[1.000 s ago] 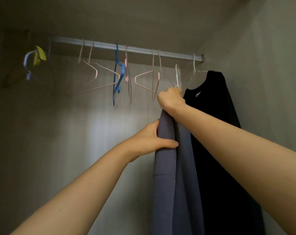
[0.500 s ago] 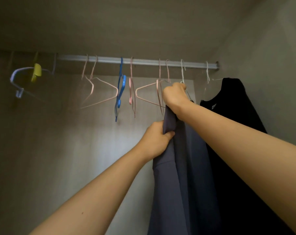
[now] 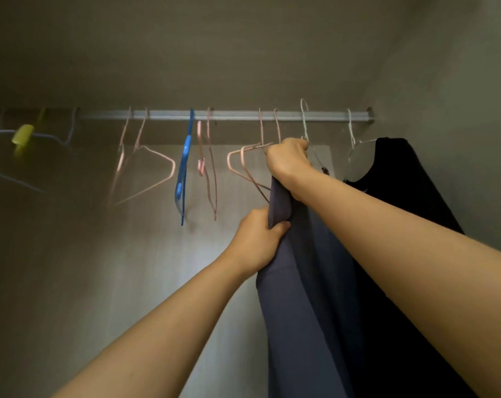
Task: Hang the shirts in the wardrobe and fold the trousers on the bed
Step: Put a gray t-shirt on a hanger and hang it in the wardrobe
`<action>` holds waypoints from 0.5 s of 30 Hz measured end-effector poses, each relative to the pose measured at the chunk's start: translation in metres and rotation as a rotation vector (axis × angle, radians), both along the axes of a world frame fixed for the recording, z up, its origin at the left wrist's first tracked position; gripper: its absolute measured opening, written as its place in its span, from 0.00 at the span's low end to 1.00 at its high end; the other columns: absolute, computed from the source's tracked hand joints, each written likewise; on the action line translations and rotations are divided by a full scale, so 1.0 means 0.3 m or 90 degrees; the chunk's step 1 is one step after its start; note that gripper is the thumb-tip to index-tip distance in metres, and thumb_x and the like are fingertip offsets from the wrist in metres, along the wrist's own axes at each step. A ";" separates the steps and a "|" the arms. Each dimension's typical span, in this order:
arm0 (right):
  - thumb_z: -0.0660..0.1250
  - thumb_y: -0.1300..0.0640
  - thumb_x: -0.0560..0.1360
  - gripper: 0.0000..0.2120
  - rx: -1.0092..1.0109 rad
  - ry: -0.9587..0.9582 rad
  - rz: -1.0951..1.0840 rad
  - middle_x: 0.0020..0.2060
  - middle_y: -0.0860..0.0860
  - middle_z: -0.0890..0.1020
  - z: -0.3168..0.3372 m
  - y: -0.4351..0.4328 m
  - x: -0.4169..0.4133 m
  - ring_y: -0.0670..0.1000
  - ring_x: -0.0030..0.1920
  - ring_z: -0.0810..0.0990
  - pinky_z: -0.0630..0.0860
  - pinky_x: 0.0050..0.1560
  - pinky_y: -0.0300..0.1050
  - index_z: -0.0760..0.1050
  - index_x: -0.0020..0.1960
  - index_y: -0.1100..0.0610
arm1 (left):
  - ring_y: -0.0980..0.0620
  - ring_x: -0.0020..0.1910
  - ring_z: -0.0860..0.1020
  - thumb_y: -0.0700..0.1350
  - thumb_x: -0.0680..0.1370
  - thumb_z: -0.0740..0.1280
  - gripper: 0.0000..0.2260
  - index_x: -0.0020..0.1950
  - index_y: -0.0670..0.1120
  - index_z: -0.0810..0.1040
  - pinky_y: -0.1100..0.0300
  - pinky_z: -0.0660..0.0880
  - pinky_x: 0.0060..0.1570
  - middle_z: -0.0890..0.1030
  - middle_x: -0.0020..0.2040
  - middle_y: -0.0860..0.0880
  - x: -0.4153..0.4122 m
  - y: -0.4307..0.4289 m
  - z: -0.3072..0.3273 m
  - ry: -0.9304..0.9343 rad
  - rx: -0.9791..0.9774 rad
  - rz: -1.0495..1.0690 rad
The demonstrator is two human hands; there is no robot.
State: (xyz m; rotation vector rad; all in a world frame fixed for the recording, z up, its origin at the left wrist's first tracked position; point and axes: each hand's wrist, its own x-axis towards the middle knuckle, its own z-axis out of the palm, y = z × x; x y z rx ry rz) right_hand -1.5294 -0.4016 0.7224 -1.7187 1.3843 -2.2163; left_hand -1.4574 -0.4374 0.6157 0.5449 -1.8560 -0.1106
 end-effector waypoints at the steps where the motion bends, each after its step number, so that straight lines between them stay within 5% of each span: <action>1: 0.58 0.61 0.78 0.14 0.009 -0.014 -0.018 0.67 0.62 0.68 -0.003 -0.018 -0.005 0.57 0.66 0.68 0.65 0.69 0.52 0.60 0.63 0.61 | 0.45 0.50 0.80 0.39 0.81 0.63 0.07 0.53 0.40 0.80 0.52 0.77 0.53 0.83 0.49 0.43 -0.002 -0.013 -0.009 -0.002 0.003 0.003; 5: 0.60 0.60 0.77 0.24 0.018 0.053 -0.065 0.68 0.62 0.66 -0.090 -0.042 -0.006 0.62 0.69 0.64 0.64 0.65 0.52 0.57 0.69 0.68 | 0.51 0.47 0.80 0.38 0.80 0.64 0.06 0.51 0.43 0.80 0.66 0.74 0.43 0.84 0.47 0.48 -0.002 -0.059 -0.068 0.007 -0.021 0.025; 8: 0.60 0.59 0.77 0.29 -0.013 0.173 -0.145 0.70 0.64 0.64 -0.155 -0.039 0.004 0.65 0.69 0.63 0.65 0.60 0.51 0.55 0.71 0.72 | 0.56 0.47 0.81 0.38 0.80 0.64 0.06 0.51 0.46 0.79 0.64 0.76 0.46 0.84 0.47 0.51 0.006 -0.078 -0.104 0.052 -0.058 0.023; 12: 0.60 0.59 0.78 0.37 -0.053 0.359 -0.298 0.73 0.63 0.59 -0.230 -0.043 0.032 0.65 0.70 0.61 0.68 0.67 0.58 0.43 0.77 0.68 | 0.65 0.29 0.73 0.36 0.77 0.67 0.11 0.37 0.49 0.73 0.71 0.66 0.29 0.78 0.28 0.61 0.020 -0.079 -0.139 0.071 -0.052 0.029; 15: 0.59 0.61 0.78 0.37 -0.063 0.398 -0.350 0.76 0.64 0.53 -0.286 -0.029 0.040 0.66 0.73 0.56 0.72 0.64 0.59 0.40 0.78 0.64 | 0.67 0.26 0.72 0.36 0.74 0.69 0.14 0.35 0.52 0.70 0.73 0.64 0.27 0.75 0.25 0.64 0.031 -0.058 -0.181 0.045 -0.041 0.037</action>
